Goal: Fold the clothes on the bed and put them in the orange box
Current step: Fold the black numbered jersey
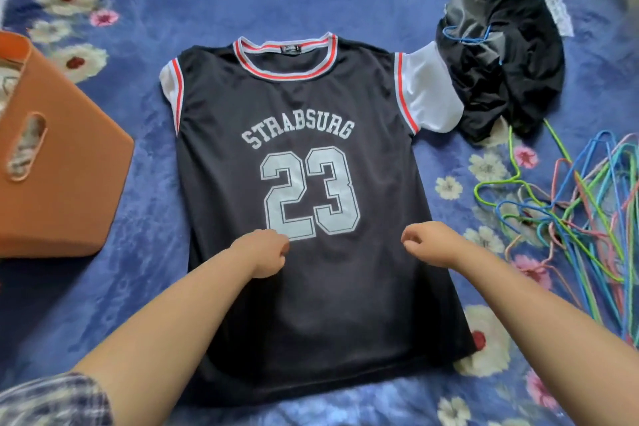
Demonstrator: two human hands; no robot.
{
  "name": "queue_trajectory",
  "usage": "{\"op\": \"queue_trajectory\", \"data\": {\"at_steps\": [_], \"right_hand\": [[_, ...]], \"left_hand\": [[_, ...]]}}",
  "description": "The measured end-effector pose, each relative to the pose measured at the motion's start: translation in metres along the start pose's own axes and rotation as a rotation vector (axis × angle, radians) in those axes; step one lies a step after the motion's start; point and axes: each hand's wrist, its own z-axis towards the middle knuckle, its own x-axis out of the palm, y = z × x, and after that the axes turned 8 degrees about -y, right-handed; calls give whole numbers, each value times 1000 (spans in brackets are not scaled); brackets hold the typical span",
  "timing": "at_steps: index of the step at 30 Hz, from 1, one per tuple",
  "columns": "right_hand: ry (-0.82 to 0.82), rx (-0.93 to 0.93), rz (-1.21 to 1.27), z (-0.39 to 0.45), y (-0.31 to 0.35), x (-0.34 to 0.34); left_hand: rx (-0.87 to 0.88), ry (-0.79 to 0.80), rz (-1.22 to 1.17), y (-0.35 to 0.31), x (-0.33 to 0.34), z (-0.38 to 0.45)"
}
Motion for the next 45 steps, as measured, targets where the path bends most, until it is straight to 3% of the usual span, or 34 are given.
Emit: {"op": "queue_trajectory", "data": {"at_steps": [3, 7, 11, 14, 17, 19, 20, 22, 24, 27, 29, 31, 33, 34, 36, 37, 38, 42, 45], "right_hand": [[-167, 111, 161, 31, -2, -33], [-364, 367, 687, 88, -22, -52], [-547, 551, 1030, 141, -38, -69], [-605, 626, 1043, 175, -57, -72], [-699, 734, 1489, 205, -74, -67], [-762, 643, 1925, 216, -81, -68], [-714, 550, 2072, 217, -81, -70], [-567, 359, 2179, 217, -81, -78], [-557, 256, 2220, 214, -83, -93], [-728, 130, 2194, 210, -80, -124], [-938, 56, 2062, 213, -78, -138], [-1160, -12, 1629, 217, -65, -139], [-1237, -295, 767, 224, -40, -133], [-1115, -427, 383, 230, -29, -124], [-578, -426, -72, 233, -7, -101], [-396, -401, -120, 232, 0, -88], [-342, -412, -71, 230, 2, -75], [-771, -488, 316, 212, -15, -52], [-830, -286, 326, 202, -37, -47]], "left_hand": [[-28, -127, -88, 0, -32, 36], [-48, -310, -154, -5, -65, 89], [-39, -486, -179, -13, -88, 152], [-20, -547, -171, -22, -94, 192], [-20, -527, -64, -27, -93, 225], [-33, -509, 48, -27, -84, 243], [-38, -513, 86, -26, -80, 246], [-25, -526, 120, -25, -71, 255], [14, -544, 114, -20, -61, 260], [17, -538, 79, -23, -63, 256], [8, -486, 64, -23, -66, 254], [51, -529, -114, -19, -70, 253], [48, -649, -446, -13, -80, 245], [2, -717, -560, -7, -85, 240], [-129, -821, -653, 9, -91, 230], [-180, -844, -655, 16, -93, 227], [-212, -850, -668, 21, -95, 223], [-243, -802, -762, 22, -107, 220], [-221, -700, -866, 3, -125, 239]]}}
